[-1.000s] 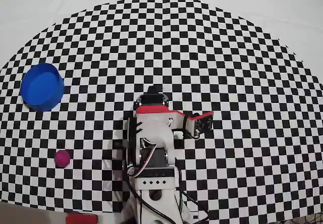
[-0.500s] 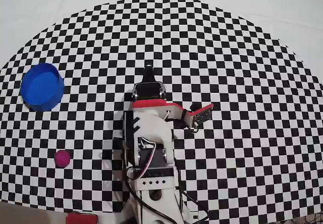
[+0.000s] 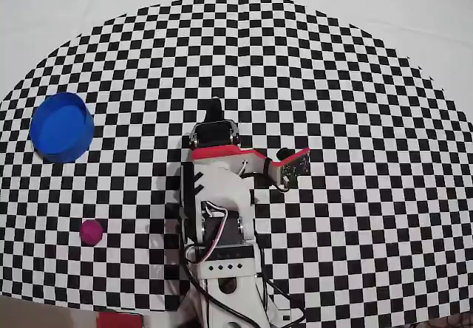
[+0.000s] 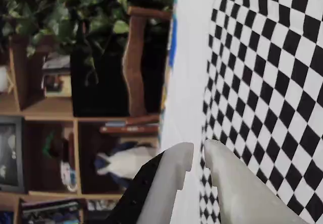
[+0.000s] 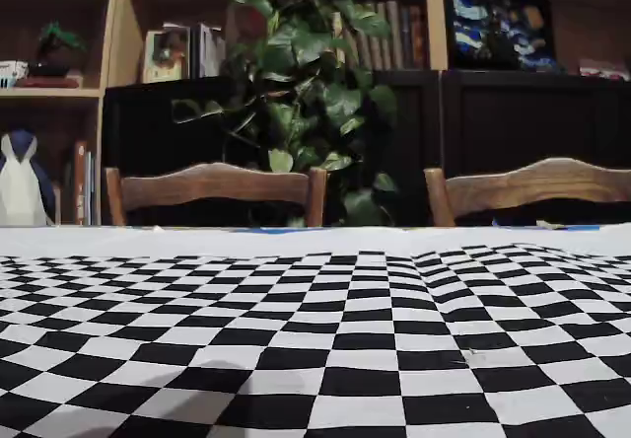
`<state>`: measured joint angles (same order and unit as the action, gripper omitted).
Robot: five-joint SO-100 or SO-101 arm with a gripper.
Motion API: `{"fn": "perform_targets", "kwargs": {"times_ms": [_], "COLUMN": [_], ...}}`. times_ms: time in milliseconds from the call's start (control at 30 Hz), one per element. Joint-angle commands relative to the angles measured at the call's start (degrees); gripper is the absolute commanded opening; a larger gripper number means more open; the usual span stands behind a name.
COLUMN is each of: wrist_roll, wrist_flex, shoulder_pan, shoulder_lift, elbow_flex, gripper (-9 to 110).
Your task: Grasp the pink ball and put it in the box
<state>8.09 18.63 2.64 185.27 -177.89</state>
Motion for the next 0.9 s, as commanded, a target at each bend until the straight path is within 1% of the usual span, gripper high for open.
{"fn": "perform_targets", "kwargs": {"times_ms": [0,167,300,400,600,867], "wrist_roll": [0.09,-0.09,-0.18,0.44,0.44,0.53], "wrist_flex": [-0.7,-3.69,-3.96,-1.67,-1.41,-4.92], "shoulder_pan": [1.49,3.52,2.64,3.08,0.18,0.09], "shoulder_lift": [1.05,0.97,0.97,0.97,1.05,1.05], "elbow_flex": [-0.44,-0.35,-0.44,-0.44,-0.44,-0.35], "gripper": [0,0,0,0,0,0]}}
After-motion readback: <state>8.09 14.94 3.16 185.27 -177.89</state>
